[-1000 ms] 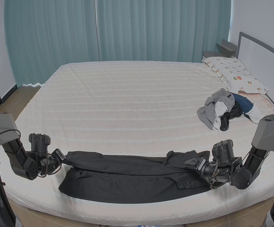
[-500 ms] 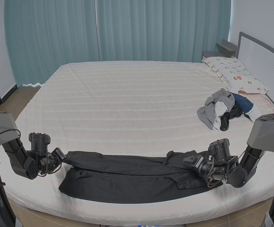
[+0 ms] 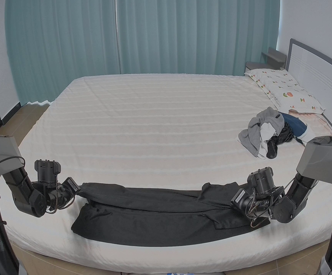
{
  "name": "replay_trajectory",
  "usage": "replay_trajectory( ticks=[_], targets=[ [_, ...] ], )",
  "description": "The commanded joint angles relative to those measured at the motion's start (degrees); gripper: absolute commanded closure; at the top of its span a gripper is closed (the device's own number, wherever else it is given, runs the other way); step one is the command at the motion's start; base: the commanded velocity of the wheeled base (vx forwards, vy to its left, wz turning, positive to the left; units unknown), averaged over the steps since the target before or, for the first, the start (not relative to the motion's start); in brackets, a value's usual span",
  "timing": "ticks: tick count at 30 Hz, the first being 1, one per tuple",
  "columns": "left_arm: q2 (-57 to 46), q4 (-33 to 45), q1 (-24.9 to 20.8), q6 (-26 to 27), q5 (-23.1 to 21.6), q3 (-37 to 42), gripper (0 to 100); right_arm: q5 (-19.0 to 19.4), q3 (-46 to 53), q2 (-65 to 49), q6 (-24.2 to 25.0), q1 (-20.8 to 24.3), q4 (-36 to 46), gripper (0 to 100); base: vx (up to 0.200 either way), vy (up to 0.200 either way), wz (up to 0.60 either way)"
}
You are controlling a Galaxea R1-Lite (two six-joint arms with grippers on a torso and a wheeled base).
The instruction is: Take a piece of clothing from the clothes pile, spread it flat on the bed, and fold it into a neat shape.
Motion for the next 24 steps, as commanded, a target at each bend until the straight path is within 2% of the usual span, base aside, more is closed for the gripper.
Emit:
replay_trajectory(
  ticks=[1,16,22,24],
  targets=[
    [0.2,-0.1,0.1,-0.1,0.0,-0.2,100,0.0,-0.7,-0.3,0.1,0.0,1.4,100,0.000,0.000,0.00],
    [0.3,-0.6,0.2,-1.4,0.1,-1.0,100,0.0,-3.7,-2.4,0.5,-1.8,1.3,100,0.000,0.000,0.00],
    [2.6,-4.6,-0.3,-9.4,1.4,-4.4,100,-0.2,-6.9,-1.7,0.7,-4.0,-3.2,100,0.000,0.000,0.00],
    [2.6,-6.1,-0.1,-11.4,2.1,-5.0,100,-1.8,-7.6,-1.7,1.1,-4.5,-6.7,100,0.000,0.000,0.00]
  ],
)
